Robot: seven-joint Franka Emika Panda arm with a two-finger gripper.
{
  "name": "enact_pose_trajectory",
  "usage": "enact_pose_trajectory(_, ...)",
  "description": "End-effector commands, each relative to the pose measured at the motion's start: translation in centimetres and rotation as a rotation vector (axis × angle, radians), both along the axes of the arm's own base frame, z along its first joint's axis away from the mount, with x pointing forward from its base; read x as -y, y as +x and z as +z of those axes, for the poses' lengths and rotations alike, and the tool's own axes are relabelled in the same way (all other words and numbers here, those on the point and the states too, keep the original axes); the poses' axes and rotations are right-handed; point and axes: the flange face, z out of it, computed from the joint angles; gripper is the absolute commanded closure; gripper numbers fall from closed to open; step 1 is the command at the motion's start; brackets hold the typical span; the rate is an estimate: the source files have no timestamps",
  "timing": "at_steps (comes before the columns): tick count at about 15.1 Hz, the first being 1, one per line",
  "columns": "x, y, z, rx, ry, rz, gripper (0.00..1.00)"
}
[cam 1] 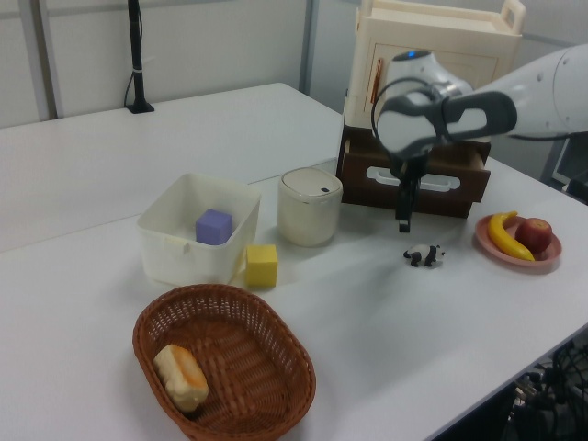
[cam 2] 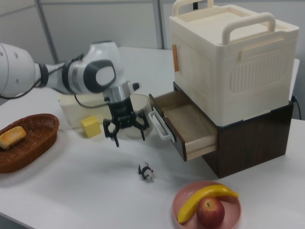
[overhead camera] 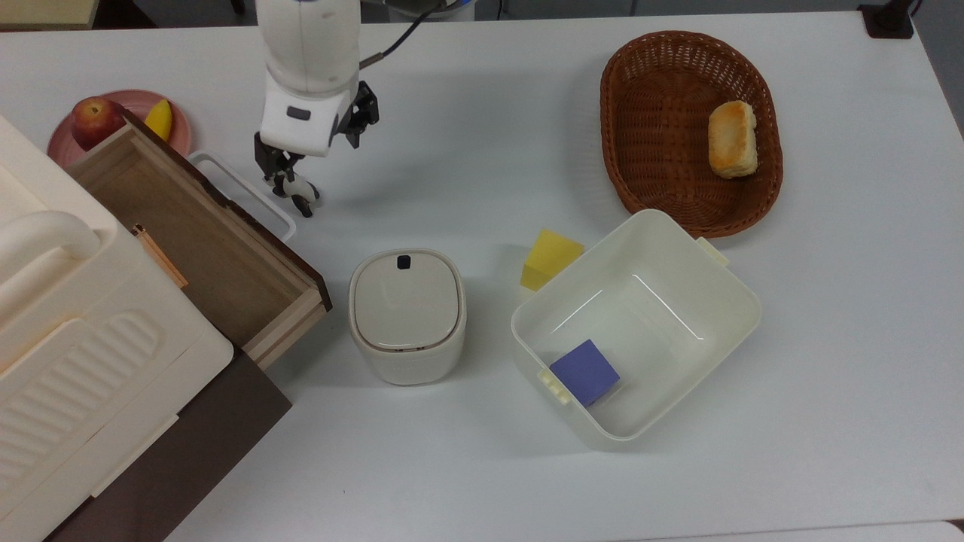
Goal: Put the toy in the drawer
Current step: 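Lower the gripper and close it on the panda toy, then lift the panda toy and carry it over the open drawer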
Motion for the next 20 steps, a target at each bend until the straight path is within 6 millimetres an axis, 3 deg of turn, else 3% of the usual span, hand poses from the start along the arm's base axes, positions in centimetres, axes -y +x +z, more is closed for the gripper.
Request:
enact_pose_trajectory(1, -0.3, -1.4, -4.0, 0.022, -0.038, 0.104, 0.03)
enact_pose_trajectory(8, 1.5, -0.6, -9.7, -0.019, -0.079, 0.136, 0.1)
enact_pose_trajectory(10, 1.6, -0.6, -10.6, -0.028, -0.084, 0.148, 0.27)
enact_pose_trajectory(11, 1.6, -0.6, -10.5, -0.03, -0.088, 0.156, 0.42)
enact_pose_trajectory(12, 1.6, -0.7, -10.3, -0.032, -0.089, 0.156, 0.64)
enact_pose_trajectory(14, 1.3, -0.7, -9.6, -0.026, -0.089, 0.155, 0.92)
enact_pose_trajectory(15, 1.3, -0.7, -8.5, -0.014, -0.089, 0.148, 0.99)
enact_pose_trajectory(17, 1.1, -0.7, -5.2, 0.018, -0.085, 0.13, 1.0)
enact_pose_trajectory(20, -0.5, 0.3, 1.7, 0.079, -0.007, 0.066, 1.0)
